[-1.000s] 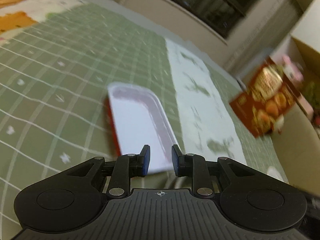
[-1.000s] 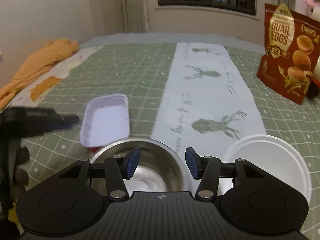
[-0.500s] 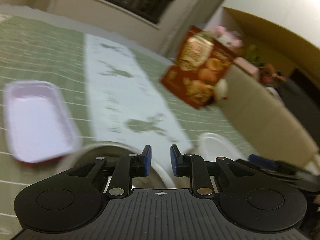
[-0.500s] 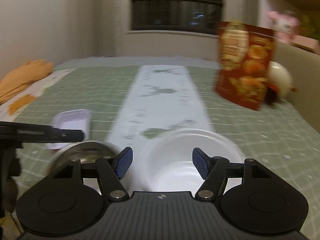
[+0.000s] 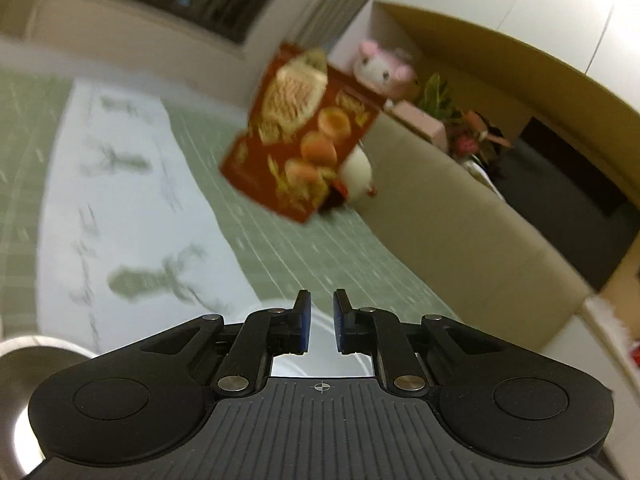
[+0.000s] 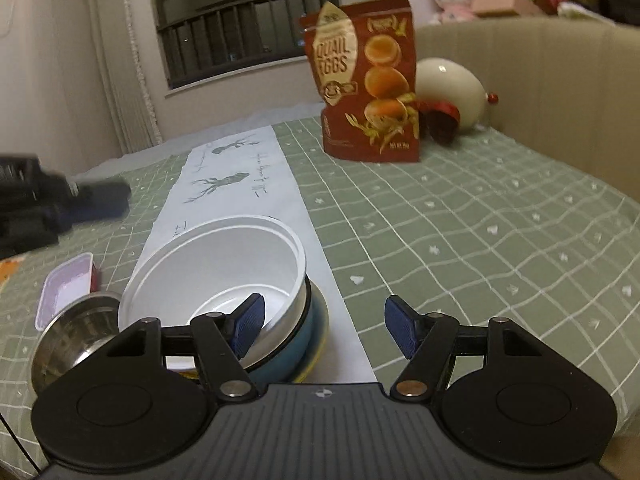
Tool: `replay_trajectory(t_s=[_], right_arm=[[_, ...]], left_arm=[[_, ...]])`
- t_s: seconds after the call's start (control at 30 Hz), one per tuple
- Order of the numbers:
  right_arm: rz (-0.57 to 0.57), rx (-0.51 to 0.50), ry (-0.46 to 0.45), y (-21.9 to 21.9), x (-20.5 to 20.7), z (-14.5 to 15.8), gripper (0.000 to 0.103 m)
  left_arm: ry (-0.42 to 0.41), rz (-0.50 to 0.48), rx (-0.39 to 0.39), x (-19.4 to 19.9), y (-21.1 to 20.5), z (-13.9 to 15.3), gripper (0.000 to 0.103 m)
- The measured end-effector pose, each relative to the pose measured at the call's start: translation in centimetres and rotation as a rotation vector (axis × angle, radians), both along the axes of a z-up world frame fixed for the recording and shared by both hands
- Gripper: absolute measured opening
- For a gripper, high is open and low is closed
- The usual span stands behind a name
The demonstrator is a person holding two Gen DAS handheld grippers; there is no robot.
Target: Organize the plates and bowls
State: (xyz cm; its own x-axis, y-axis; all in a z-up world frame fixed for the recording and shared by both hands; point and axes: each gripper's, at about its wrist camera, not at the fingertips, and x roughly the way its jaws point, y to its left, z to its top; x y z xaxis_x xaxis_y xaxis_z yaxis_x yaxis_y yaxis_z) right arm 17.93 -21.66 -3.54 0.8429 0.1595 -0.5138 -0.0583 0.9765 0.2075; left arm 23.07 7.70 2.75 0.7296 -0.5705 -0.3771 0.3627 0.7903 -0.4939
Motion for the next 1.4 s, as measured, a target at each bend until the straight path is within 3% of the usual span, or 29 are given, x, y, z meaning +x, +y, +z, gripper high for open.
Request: replay_trajectory(t_s=[0.13, 0.4, 0.67, 0.9, 1.17, 1.33, 1.4], right_arm=[[0.005, -0.001, 0.000, 0.0, 0.2, -0.5, 0.067], [0.012, 0.015, 0.062, 0.9, 1.8, -2.2, 0.067], [0.033, 0.030, 0.069, 1.1, 2.0, -2.4, 0.067], [0.081, 0.093, 0.100, 0.4, 3.2, -2.3, 0.067], [0.207, 0.207, 0.227, -0.4, 6.8, -3.6, 0.067], [0.228, 0.251, 0.249, -2.2, 8.1, -4.5, 0.067], [0.241, 0.254, 0.255, -3.0, 8.5, -4.9, 0.068]], left_arm=[[-0.077, 0.088, 0.080, -1.2, 0.0, -0.3, 0.013], [0.070, 0.019, 0.215, -0.2, -0.2, -1.1, 0.014], [0.194, -0.021, 0.226, 0.4, -0.3, -2.4, 0.016], [0.257, 0.073, 0.319, 1.4, -0.8, -3.8, 0.027], [0.376, 0.065, 0.314, 3.5, -2.0, -6.6, 0.031], [0.482, 0.083, 0.174, 3.7, -0.5, -6.6, 0.042], [0.531, 0.095, 0.167, 4.3, -0.4, -6.6, 0.044]])
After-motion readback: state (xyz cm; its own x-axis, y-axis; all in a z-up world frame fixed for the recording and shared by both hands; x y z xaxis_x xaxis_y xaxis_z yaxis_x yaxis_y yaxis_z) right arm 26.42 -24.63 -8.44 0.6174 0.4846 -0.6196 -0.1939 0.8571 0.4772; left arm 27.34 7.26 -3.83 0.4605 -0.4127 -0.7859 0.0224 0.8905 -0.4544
